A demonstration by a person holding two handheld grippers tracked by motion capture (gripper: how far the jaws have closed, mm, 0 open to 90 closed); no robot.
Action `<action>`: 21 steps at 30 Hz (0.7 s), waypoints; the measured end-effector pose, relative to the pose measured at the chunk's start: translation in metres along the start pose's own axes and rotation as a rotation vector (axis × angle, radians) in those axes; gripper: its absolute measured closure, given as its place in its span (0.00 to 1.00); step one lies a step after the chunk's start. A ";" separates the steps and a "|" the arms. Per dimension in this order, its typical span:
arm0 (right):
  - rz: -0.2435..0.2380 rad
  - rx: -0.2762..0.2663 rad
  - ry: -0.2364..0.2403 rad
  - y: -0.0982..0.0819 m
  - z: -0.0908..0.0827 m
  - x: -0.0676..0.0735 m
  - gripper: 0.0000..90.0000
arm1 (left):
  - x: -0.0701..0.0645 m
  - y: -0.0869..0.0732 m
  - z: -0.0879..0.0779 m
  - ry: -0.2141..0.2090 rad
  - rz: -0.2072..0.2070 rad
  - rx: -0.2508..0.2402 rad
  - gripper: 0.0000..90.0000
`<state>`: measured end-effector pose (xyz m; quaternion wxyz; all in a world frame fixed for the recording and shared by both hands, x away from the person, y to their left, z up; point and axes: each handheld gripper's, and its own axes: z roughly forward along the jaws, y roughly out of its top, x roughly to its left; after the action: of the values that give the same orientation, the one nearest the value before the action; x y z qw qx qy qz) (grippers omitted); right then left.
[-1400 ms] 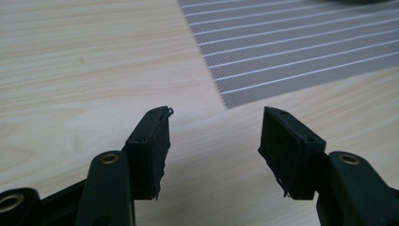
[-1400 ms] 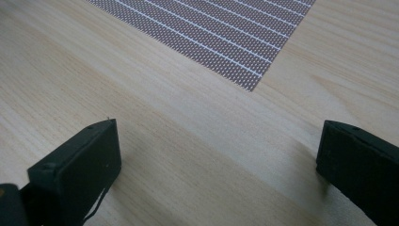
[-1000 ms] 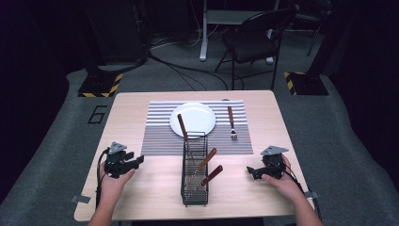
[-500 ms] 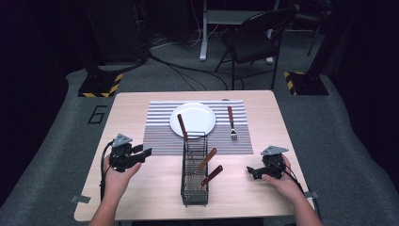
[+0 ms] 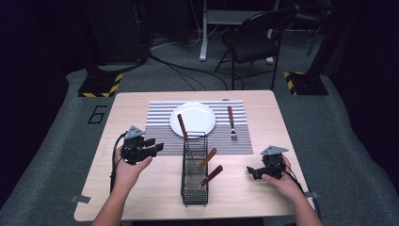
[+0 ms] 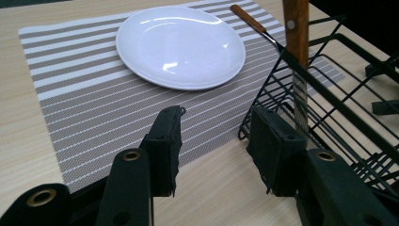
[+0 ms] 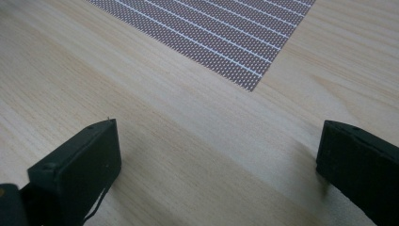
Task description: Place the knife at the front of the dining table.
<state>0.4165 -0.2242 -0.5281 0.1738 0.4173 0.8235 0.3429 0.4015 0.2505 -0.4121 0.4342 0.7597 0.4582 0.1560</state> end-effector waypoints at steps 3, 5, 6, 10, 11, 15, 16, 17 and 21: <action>0.000 0.000 0.000 0.000 0.000 0.000 0.00 | -0.005 0.007 0.002 -0.027 -0.001 0.009 0.62; 0.000 0.000 0.000 0.000 0.000 0.000 0.00 | -0.007 0.011 0.003 -0.033 0.005 0.005 0.62; 0.000 0.000 0.000 0.000 0.000 0.000 0.00 | -0.008 0.012 0.003 -0.032 0.007 0.001 0.62; 0.000 -0.001 0.000 0.000 0.000 0.000 0.00 | -0.014 0.021 0.006 -0.045 0.020 -0.005 0.62; 0.000 0.000 0.000 0.000 0.000 0.000 0.00 | -0.015 0.023 0.007 -0.048 0.020 -0.010 0.62; 0.000 0.000 0.000 0.000 0.000 0.000 0.00 | -0.020 0.030 0.010 -0.055 0.036 -0.004 0.63; 0.000 0.000 0.000 0.000 0.000 0.000 0.00 | -0.020 0.030 0.010 -0.055 0.036 -0.004 0.63; 0.000 0.000 0.000 0.000 0.000 0.000 0.00 | -0.022 0.033 0.012 -0.064 0.035 -0.006 0.63; 0.000 0.000 0.000 0.000 0.000 0.000 0.00 | -0.025 0.036 0.017 -0.074 0.034 -0.007 0.63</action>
<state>0.4165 -0.2242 -0.5280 0.1737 0.4173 0.8235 0.3429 0.4191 0.2135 -0.3886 0.4505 0.7713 0.4283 0.1368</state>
